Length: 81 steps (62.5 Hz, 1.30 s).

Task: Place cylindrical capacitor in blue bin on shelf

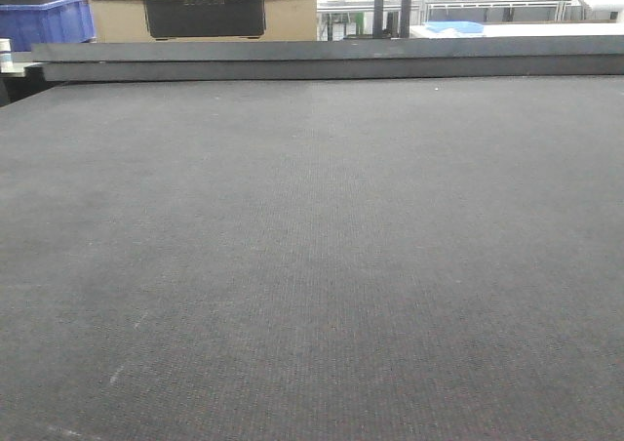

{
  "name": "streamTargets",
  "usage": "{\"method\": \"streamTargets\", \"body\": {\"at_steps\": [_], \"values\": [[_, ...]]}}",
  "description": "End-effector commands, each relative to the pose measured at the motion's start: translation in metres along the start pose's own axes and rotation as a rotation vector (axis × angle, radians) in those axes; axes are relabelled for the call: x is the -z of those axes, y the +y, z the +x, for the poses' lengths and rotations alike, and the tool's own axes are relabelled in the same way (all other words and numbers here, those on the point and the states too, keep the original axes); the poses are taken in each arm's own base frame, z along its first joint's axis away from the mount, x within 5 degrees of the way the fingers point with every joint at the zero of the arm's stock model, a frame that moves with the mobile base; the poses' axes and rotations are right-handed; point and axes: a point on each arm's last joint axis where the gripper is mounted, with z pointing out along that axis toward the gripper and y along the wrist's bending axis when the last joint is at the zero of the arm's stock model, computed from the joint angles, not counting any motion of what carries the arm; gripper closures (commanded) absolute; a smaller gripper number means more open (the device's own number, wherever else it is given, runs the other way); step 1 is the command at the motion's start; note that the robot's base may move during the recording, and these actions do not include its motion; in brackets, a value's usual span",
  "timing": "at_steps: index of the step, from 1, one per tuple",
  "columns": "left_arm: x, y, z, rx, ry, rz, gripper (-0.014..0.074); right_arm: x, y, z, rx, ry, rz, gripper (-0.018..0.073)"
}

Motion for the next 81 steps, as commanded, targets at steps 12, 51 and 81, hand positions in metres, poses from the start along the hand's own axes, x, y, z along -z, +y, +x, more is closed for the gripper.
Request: {"method": "streamTargets", "body": {"at_steps": [12, 51, 81], "values": [[0.001, 0.0, -0.01, 0.005, -0.101, 0.002, 0.0708, 0.0, -0.001, -0.005, 0.005, -0.054, 0.01, 0.0721], [0.015, 0.007, -0.162, -0.049, -0.201, -0.03, 0.0601, 0.017, 0.014, -0.185, 0.046, -0.314, -0.015, 0.0721], [-0.054, 0.004, -0.167, -0.046, 0.042, 0.008, 0.0098, -0.082, 0.012, -0.171, 0.043, 0.048, -0.001, 0.002]]}}
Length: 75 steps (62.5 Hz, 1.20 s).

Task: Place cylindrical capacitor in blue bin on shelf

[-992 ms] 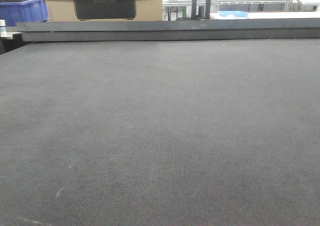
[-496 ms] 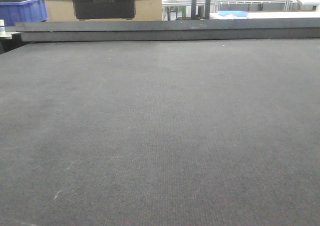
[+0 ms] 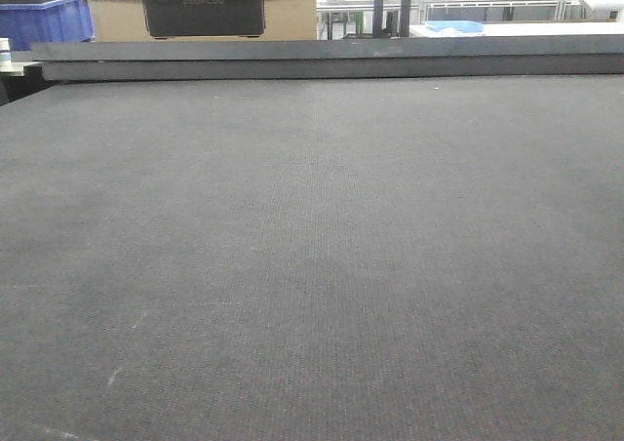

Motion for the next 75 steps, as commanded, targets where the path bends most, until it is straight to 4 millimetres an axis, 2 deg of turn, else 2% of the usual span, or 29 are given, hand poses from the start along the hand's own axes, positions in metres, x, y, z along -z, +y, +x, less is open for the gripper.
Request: {"method": "streamTargets", "body": {"at_steps": [1, 13, 20, 29, 38, 47, 56, 75], "values": [[-0.005, -0.003, -0.001, 0.006, 0.004, 0.029, 0.0099, -0.013, -0.001, 0.005, 0.009, 0.047, 0.009, 0.0003], [-0.007, -0.009, 0.0, 0.004, 0.008, 0.08, 0.0099, -0.027, -0.001, 0.031, -0.001, 0.284, -0.001, 0.0001], [-0.007, -0.009, 0.0, 0.004, 0.008, 0.082, 0.0099, -0.029, -0.002, 0.065, -0.018, 0.396, -0.001, 0.0001], [-0.007, -0.009, 0.0, 0.004, 0.008, 0.082, 0.0099, -0.025, -0.005, 0.117, -0.062, 0.422, 0.024, 0.0001], [-0.007, -0.009, 0.0, 0.004, 0.008, 0.082, 0.0099, -0.016, -0.011, 0.156, -0.05, 0.317, 0.067, 0.0001], [-0.007, -0.009, 0.0, 0.004, 0.008, 0.082, 0.0099, -0.013, -0.013, 0.172, 0.028, 0.212, 0.065, 0.0001], [-0.007, -0.009, 0.0, 0.004, 0.008, 0.082, 0.0099, -0.023, -0.012, 0.176, 0.067, 0.19, 0.052, 0.0001], [-0.007, -0.009, 0.0, 0.01, 0.01, 0.083, 0.0099, -0.046, -0.015, 0.201, 0.053, 0.253, 0.063, 0.0001]]}}
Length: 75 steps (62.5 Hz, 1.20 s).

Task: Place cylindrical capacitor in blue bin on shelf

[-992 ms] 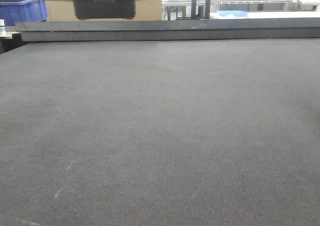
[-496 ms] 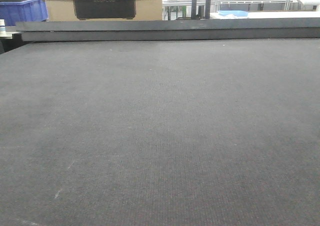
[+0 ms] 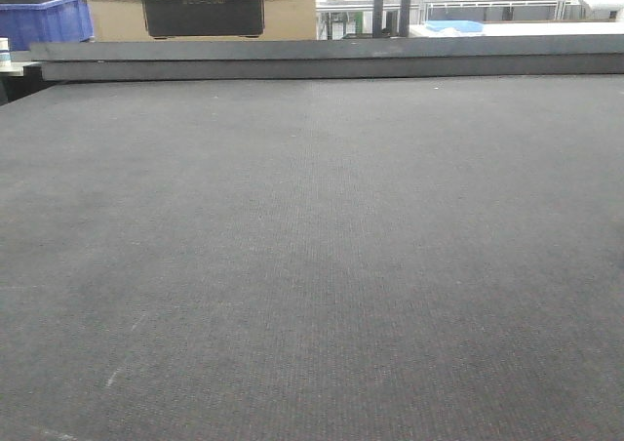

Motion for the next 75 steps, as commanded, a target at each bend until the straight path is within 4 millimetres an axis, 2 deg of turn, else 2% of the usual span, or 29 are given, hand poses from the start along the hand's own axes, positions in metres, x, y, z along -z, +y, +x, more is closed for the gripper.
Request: {"method": "streamTargets", "body": {"at_steps": [1, 30, 56, 65, 70, 75], "values": [[0.0, -0.001, -0.003, 0.011, -0.016, 0.008, 0.0099, -0.006, 0.0, 0.004, -0.002, -0.004, 0.002, 0.0001], [0.0, -0.001, -0.003, 0.011, -0.016, 0.008, 0.0099, -0.035, 0.0, 0.032, 0.013, 0.031, 0.008, 0.0001], [0.0, -0.001, -0.003, 0.011, -0.016, 0.008, 0.0099, -0.059, 0.002, 0.04, 0.019, 0.04, 0.006, 0.0019], [0.0, -0.001, -0.003, 0.011, -0.016, 0.008, 0.0099, -0.062, 0.002, 0.04, 0.02, 0.044, 0.004, 0.0209], [0.0, -0.001, -0.003, 0.011, -0.016, 0.008, 0.0099, -0.062, 0.002, 0.042, 0.02, 0.067, 0.003, 0.0404], [0.0, -0.001, -0.002, 0.011, -0.012, 0.008, 0.0099, -0.062, 0.002, 0.044, 0.02, 0.09, 0.002, 0.0559]]}}
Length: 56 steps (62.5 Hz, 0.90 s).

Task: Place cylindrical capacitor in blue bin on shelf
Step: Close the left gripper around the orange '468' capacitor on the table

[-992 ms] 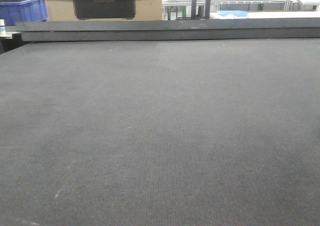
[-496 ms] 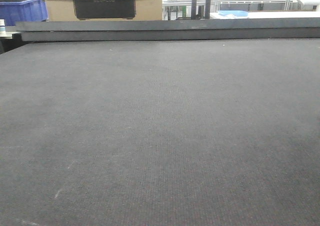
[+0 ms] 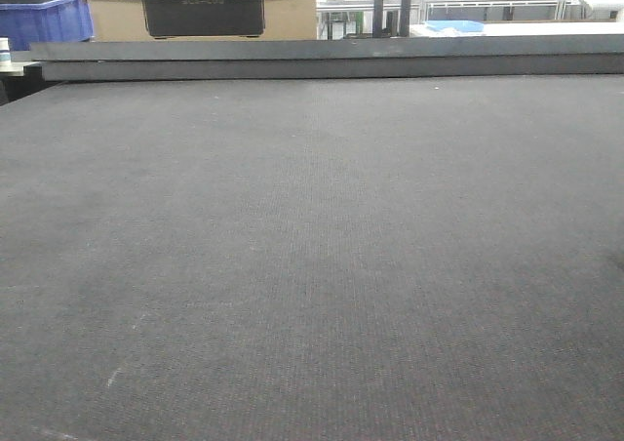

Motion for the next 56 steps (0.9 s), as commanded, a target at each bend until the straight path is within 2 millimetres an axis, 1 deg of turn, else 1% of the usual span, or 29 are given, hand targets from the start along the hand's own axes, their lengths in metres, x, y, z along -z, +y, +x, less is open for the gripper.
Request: {"method": "streamTargets", "body": {"at_steps": [1, 2, 4, 7, 14, 25, 29, 33, 37, 38, 39, 42, 44, 47, 53, 56], "values": [[0.0, -0.001, -0.002, 0.01, -0.012, 0.008, 0.0099, -0.001, 0.0, 0.002, 0.003, 0.02, -0.003, 0.0597], [0.0, -0.001, -0.002, 0.01, -0.01, 0.008, 0.0099, -0.001, 0.0, 0.002, 0.003, 0.022, -0.003, 0.061], [0.0, -0.001, -0.002, 0.01, -0.007, 0.008, 0.0099, -0.001, 0.0, 0.002, 0.003, 0.022, -0.003, 0.0669], [0.0, -0.001, -0.002, 0.01, -0.004, 0.007, 0.0099, -0.001, 0.0, 0.002, 0.003, 0.019, -0.003, 0.073], [0.0, -0.001, -0.001, 0.009, 0.004, 0.007, 0.0099, 0.0, -0.001, -0.006, 0.003, -0.042, 0.0, 0.072], [0.0, -0.001, -0.001, 0.009, 0.004, 0.007, 0.0099, 0.012, -0.002, -0.031, -0.003, -0.145, 0.002, 0.072], [0.0, -0.001, -0.001, 0.009, 0.004, 0.007, 0.0099, 0.015, -0.002, -0.04, -0.006, -0.133, -0.001, 0.072], [0.0, -0.001, -0.001, 0.009, 0.004, 0.007, 0.0099, 0.017, -0.002, -0.056, -0.009, -0.121, -0.007, 0.072], [0.0, -0.001, -0.001, 0.009, 0.004, 0.007, 0.0099, 0.02, -0.002, -0.075, -0.012, -0.076, -0.015, 0.072], [0.0, -0.001, -0.001, 0.009, 0.004, 0.007, 0.0099, 0.02, -0.002, -0.078, -0.013, -0.041, -0.019, 0.072], [0.0, -0.001, -0.001, 0.009, 0.004, 0.007, 0.0099, 0.021, -0.002, -0.085, -0.013, -0.054, -0.019, 0.072], [0.0, -0.001, -0.001, 0.009, 0.004, 0.007, 0.0099, 0.025, -0.002, -0.107, -0.015, -0.02, -0.027, 0.072], [0.0, -0.001, -0.001, 0.009, 0.004, 0.007, 0.0099, 0.028, -0.002, -0.117, -0.016, 0.011, -0.032, 0.072], [0.0, -0.001, -0.001, 0.009, 0.004, 0.007, 0.0099, 0.034, -0.003, -0.139, -0.016, 0.003, -0.036, 0.072], [0.0, -0.001, -0.001, 0.016, 0.004, 0.009, 0.0099, 0.048, -0.003, -0.178, -0.017, 0.009, -0.044, 0.072], [0.0, -0.001, 0.0, 0.021, 0.009, 0.011, 0.0099, 0.054, -0.004, -0.191, -0.016, 0.016, -0.048, 0.072]]}}
